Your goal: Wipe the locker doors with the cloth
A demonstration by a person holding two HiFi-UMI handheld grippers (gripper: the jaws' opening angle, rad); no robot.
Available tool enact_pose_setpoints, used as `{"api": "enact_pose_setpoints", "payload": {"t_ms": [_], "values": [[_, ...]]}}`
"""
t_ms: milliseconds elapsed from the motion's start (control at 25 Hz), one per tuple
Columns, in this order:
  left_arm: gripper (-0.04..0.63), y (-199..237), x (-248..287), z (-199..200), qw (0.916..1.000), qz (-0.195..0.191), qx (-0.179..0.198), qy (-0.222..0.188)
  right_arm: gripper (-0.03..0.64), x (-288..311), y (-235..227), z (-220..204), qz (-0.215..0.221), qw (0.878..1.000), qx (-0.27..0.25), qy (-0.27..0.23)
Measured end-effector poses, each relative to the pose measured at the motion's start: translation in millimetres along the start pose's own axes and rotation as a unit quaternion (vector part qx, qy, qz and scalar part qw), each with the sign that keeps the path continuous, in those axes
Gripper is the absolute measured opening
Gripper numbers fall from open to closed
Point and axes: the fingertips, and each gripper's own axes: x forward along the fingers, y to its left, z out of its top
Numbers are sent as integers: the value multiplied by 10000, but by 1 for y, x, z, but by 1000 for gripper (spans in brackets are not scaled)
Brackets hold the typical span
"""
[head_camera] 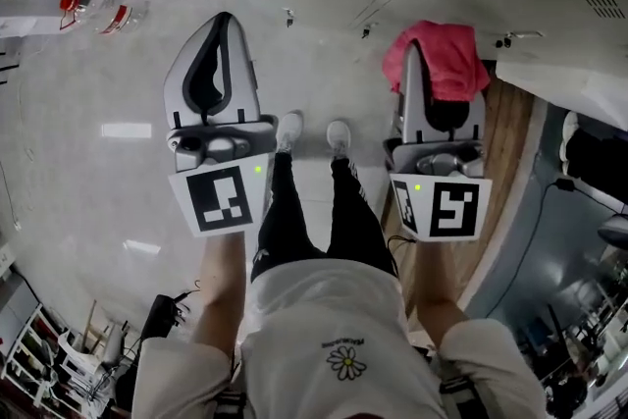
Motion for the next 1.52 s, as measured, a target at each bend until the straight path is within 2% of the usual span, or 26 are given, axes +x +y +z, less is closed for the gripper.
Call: {"api": "enact_pose_setpoints", "payload": {"t_ms": [360, 560, 760, 1040, 1160, 1520], "values": [[15, -2, 1, -87, 9991, 174, -374, -46, 32, 11, 11, -75, -46, 10000, -11, -84], [15, -3, -3, -111, 9956, 216, -831, -362, 32, 14, 23, -115, -88, 9995, 275, -87], [15, -8, 9, -117, 9962, 127, -738, -443, 32, 24, 30, -129, -129, 9996, 234, -44], [15, -4, 24, -117, 9967, -44, -661, -467, 32, 46, 26, -120, -330, 9993, 70, -156], [15, 7, 30, -121, 9962, 104, -775, -391, 32, 70, 33, -103, -441, 9985, -110, -304], [16, 57, 41, -123, 9961, 294, -780, -305, 32, 166, 94, -29, 2, 9906, -317, -1333]]}}
